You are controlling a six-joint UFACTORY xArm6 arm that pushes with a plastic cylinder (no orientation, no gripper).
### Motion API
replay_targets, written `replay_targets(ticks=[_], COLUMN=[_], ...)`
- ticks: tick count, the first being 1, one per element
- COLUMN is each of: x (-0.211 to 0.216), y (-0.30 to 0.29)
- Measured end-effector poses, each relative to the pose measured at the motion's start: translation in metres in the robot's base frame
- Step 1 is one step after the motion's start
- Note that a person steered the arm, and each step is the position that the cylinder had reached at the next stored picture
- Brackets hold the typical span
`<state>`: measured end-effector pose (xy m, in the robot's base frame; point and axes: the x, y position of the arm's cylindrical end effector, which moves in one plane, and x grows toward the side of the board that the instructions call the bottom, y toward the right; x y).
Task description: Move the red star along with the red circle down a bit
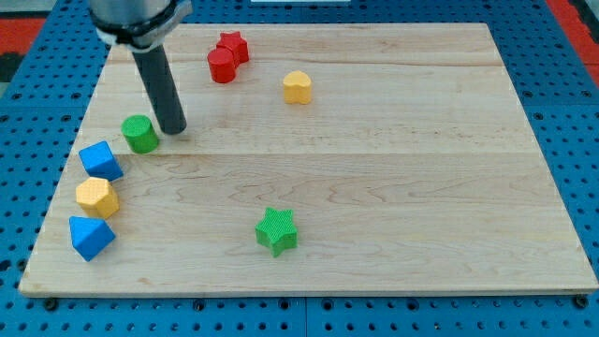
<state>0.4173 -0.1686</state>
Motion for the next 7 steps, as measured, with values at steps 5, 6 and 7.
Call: replay_targets(ticks=[5,6,7], x=[-0.145,-0.197,-0.196], y=[0.14,0.123,0.078])
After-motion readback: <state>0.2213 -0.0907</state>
